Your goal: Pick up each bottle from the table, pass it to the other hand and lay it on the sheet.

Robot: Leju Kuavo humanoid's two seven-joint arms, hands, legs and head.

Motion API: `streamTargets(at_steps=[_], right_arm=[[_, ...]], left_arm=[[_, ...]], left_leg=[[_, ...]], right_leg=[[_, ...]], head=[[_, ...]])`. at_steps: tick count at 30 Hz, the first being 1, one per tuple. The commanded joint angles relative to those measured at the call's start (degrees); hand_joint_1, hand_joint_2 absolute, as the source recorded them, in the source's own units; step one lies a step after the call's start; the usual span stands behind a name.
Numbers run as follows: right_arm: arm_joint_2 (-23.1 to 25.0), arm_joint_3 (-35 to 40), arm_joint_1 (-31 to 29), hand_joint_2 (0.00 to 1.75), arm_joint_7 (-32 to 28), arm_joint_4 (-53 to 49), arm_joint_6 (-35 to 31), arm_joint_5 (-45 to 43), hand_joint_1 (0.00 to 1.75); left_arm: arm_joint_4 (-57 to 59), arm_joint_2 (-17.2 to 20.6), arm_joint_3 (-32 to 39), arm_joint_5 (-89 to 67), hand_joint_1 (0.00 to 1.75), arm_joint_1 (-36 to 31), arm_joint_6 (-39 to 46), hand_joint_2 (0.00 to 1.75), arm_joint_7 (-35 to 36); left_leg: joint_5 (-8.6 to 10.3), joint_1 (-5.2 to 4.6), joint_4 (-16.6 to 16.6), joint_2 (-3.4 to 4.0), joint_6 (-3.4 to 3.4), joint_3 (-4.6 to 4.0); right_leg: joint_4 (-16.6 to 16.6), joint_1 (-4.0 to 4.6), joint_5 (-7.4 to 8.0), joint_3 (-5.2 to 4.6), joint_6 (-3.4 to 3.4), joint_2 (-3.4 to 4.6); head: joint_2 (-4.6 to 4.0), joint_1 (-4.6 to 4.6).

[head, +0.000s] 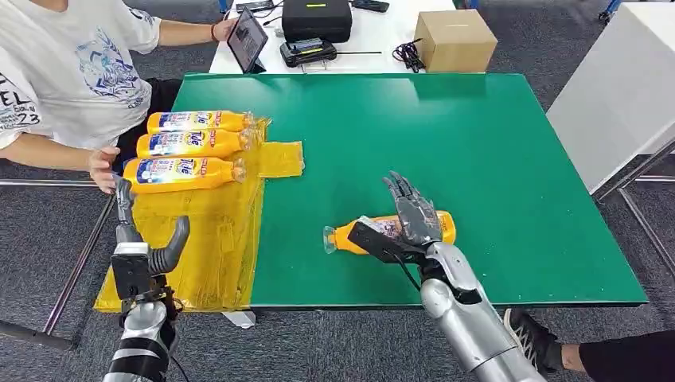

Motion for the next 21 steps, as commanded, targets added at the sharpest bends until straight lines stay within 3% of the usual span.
streamTargets(at_steps=[1, 7, 16, 21], right_arm=[[-0.76, 1.25, -7.07, 1.75, 0.33, 9.61, 2.31, -0.67, 0.0], [-0.46, 0.82, -8.62, 1.75, -0.26, 13.26, 4.32, -3.27, 0.0], [-2.85, 4.86, -16.91, 1.75, -6.2, 25.84, 17.66, -14.25, 0.0], [-4.95, 6.7, -17.12, 1.75, -6.94, 25.38, 18.72, -17.66, 0.0]], left_arm=[[2.93, -1.62, -0.74, -0.15, 0.0, -1.22, 0.78, 1.75, -1.05], [4.95, -1.54, -1.63, 0.05, 0.0, -2.41, 0.58, 1.75, -1.05], [9.19, -0.55, -4.85, 1.18, 0.0, -5.38, -0.16, 1.75, -1.05], [9.66, -0.43, -6.35, 1.97, 0.0, -6.12, 0.06, 1.75, -1.05]], left_leg=[[-0.03, 0.01, -0.01, 0.09, -0.02, 0.09], [-0.01, 0.01, -0.03, 0.02, -0.02, 0.1], [-0.05, 0.03, 0.03, 0.02, -0.05, 0.19], [0.01, 0.01, 0.02, -0.04, 0.01, 0.11]], right_leg=[[-0.02, 0.02, 0.0, 0.08, -0.04, 0.06], [-0.03, -0.01, -0.01, 0.1, -0.04, 0.0], [0.0, 0.01, -0.04, 0.21, -0.09, -0.02], [0.0, -0.01, -0.02, 0.13, -0.02, -0.06]], head=[[0.0, 0.02], [0.0, 0.02], [0.0, 0.02], [0.0, 0.02]])
